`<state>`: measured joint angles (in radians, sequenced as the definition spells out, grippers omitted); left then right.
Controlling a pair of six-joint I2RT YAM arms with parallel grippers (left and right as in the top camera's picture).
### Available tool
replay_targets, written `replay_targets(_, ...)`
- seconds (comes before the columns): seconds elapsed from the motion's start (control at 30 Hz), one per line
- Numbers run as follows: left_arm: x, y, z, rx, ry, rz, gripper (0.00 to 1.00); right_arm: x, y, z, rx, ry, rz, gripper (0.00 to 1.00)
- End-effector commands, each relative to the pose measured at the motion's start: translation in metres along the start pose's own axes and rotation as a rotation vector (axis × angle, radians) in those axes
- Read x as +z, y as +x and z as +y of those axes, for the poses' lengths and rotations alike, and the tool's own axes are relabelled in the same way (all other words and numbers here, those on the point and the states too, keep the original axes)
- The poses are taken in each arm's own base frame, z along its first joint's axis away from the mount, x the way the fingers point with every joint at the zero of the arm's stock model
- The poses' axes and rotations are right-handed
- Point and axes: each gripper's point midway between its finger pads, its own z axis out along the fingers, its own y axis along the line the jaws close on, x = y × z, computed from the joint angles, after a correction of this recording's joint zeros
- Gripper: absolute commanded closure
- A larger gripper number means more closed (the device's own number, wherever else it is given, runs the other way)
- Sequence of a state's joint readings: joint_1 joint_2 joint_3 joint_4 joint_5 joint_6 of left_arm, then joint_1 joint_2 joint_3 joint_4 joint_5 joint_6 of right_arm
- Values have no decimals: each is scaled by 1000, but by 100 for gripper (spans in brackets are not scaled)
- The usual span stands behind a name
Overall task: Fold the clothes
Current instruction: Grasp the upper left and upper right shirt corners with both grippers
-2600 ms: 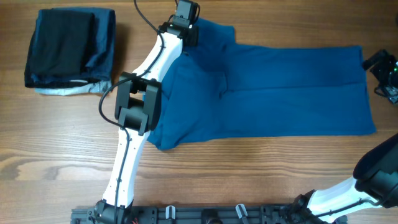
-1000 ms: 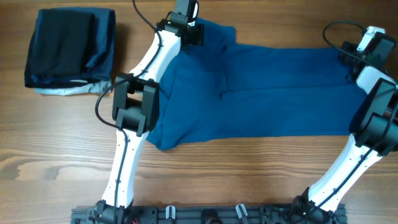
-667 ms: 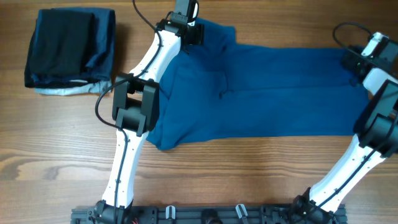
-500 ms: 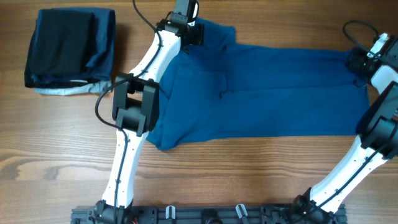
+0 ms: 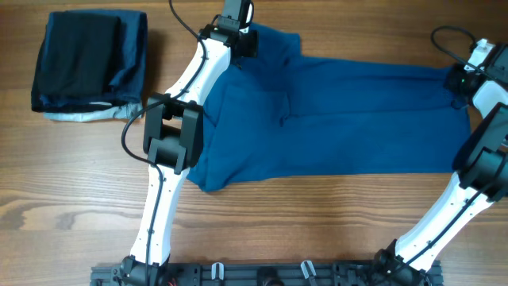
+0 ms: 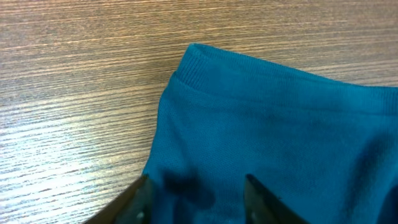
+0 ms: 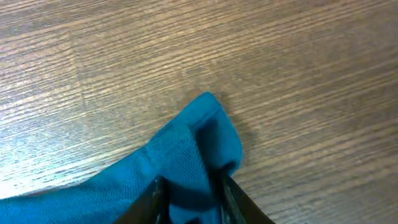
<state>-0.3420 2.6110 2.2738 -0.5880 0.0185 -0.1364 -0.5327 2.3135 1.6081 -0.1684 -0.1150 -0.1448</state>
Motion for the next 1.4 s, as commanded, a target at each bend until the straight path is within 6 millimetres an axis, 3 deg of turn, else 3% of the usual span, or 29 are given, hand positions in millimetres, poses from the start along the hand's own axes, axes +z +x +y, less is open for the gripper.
replay_targets(0.0, -26, -29, -9, 1, 29, -68, 49, 15, 19, 10, -25, -15, 39, 78)
replay_targets(0.1, -24, -30, -4, 0, 13, -75, 38, 15, 19, 14, -25, -19, 41, 76)
replay_targets(0.27, -10, -30, 2, 14, 8, -94, 38, 15, 21, 16, -26, -22, 50, 75)
replay_targets(0.4, 8, -15, 3, 107, -22, -70, 40, 15, 22, 16, -26, -23, 55, 75)
replay_targets(0.7, 39, 10, 14, 108, -67, -30, 39, 15, 22, 16, -26, -23, 55, 76)
replay_targets(0.77, 48, 19, 16, 108, -69, -13, 47, 15, 23, 16, -26, -23, 56, 76)
replay_targets(0.83, 49, 21, 15, 110, -68, -11, 76, 15, 23, 16, -26, -24, 56, 76)
replay_targets(0.9, 46, 15, 13, 110, -66, -26, 88, 15, 23, 17, -27, -28, 59, 81)
replay_targets(1.0, 38, 7, 14, 107, -66, -41, 96, 14, 21, 31, -52, -106, 44, 95)
replay_targets(1.1, 24, -7, 12, 106, -62, -70, 96, 10, 14, 41, -50, -156, 26, 96)
replay_targets(1.23, -11, -39, 6, 103, -53, -138, 96, 3, 6, 46, -45, -186, 5, 96)
replay_targets(1.37, -44, -58, 4, 99, -52, -166, 96, -8, -6, 46, -49, -183, -19, 96)
